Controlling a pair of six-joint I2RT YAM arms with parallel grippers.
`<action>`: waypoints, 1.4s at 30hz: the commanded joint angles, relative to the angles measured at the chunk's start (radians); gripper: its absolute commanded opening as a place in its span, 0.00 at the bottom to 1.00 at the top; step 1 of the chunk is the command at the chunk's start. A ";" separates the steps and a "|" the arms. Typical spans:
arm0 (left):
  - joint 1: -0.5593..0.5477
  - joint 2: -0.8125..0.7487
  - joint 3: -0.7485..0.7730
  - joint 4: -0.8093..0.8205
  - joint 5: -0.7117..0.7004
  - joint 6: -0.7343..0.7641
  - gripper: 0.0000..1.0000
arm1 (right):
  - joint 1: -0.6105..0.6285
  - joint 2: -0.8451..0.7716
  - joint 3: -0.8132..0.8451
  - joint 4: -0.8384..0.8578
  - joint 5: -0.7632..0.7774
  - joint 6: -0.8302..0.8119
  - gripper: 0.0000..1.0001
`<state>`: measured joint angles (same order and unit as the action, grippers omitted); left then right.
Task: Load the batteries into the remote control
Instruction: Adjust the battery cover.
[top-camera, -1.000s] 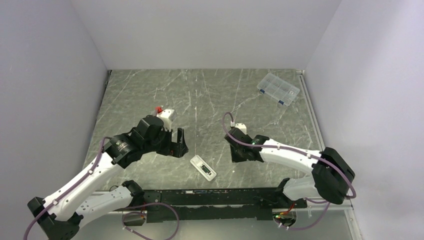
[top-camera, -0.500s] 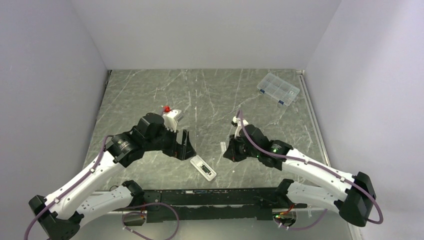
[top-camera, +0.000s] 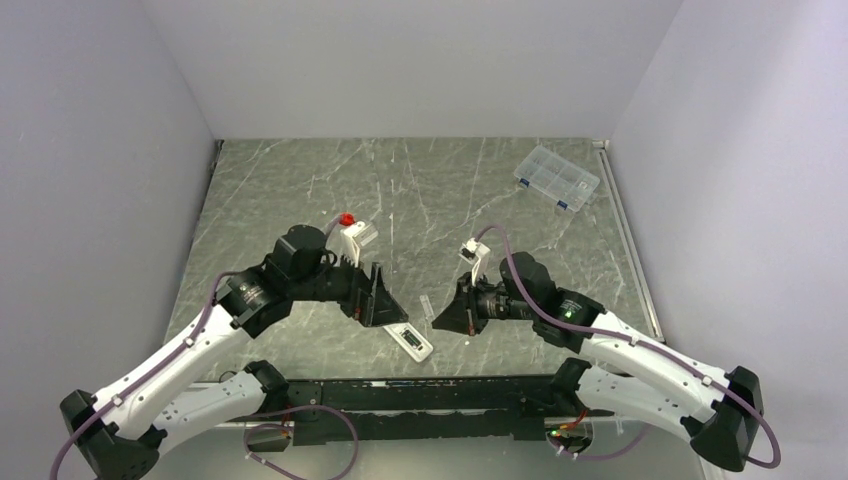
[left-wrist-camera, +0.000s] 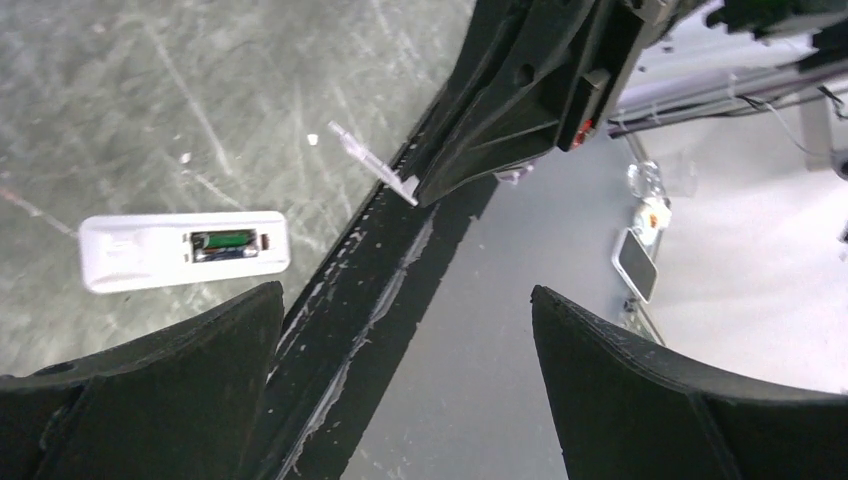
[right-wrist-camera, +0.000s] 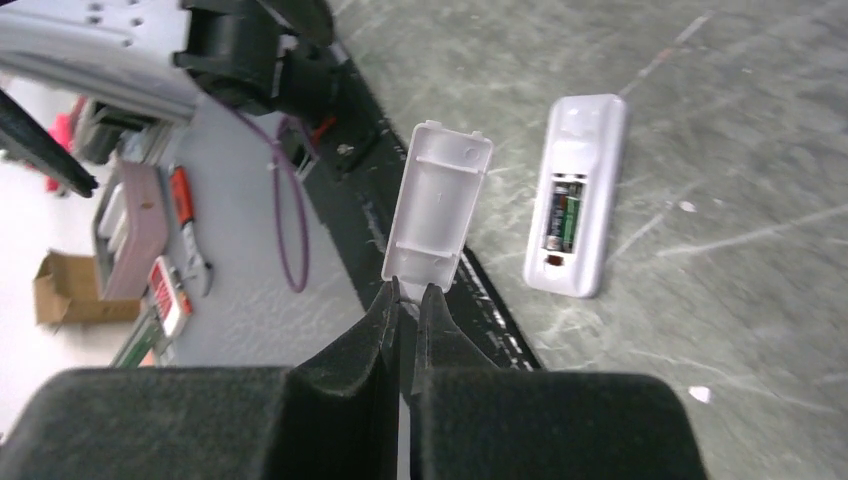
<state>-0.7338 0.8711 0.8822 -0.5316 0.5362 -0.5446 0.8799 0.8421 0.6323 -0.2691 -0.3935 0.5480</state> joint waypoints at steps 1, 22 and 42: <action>-0.001 -0.016 -0.006 0.129 0.187 0.005 0.99 | 0.003 -0.022 0.007 0.100 -0.175 -0.024 0.00; -0.002 -0.018 -0.020 0.457 0.605 0.158 0.99 | 0.004 -0.027 -0.019 0.485 -0.665 0.152 0.04; -0.001 0.006 -0.057 0.695 0.714 0.113 0.66 | 0.004 0.066 0.027 0.708 -0.684 0.292 0.04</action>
<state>-0.7338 0.8707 0.8303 0.0723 1.1843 -0.4206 0.8806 0.9207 0.6109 0.3477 -1.0576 0.8215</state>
